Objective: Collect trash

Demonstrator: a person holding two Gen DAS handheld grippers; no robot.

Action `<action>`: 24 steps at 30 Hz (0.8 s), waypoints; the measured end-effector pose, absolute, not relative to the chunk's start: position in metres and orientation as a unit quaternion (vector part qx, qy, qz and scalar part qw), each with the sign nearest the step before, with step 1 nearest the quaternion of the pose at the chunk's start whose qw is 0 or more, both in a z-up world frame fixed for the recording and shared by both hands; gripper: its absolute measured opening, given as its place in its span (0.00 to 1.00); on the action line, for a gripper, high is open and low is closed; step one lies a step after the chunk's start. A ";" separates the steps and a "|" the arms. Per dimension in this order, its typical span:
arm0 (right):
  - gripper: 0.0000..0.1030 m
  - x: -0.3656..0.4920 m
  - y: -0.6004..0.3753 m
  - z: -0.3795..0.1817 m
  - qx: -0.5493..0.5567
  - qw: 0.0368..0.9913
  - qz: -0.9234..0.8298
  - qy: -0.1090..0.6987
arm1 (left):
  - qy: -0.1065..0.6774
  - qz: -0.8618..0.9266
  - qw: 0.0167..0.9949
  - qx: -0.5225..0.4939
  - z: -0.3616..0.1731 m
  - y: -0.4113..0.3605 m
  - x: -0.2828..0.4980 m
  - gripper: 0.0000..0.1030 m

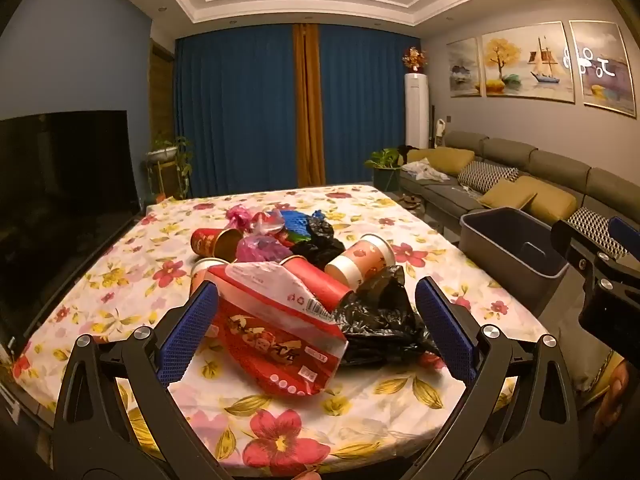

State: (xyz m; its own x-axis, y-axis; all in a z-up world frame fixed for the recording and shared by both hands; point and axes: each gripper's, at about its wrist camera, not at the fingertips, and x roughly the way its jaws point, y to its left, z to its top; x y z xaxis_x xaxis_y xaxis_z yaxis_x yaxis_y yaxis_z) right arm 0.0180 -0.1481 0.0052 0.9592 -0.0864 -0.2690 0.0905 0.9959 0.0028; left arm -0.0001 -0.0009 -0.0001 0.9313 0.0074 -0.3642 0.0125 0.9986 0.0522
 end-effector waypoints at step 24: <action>0.95 0.018 -0.152 0.005 0.010 0.990 -0.045 0.133 | 0.183 -0.012 0.983 -0.001 0.000 0.004 0.001 0.94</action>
State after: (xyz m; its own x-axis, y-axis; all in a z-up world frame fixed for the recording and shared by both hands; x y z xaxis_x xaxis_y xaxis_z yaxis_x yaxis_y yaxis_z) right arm 0.0181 -0.1520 0.0048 0.9607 -0.0863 -0.2640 0.0914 0.9958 0.0071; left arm 0.0006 0.0041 -0.0004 0.9327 -0.0232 -0.3598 0.0226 0.9997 -0.0060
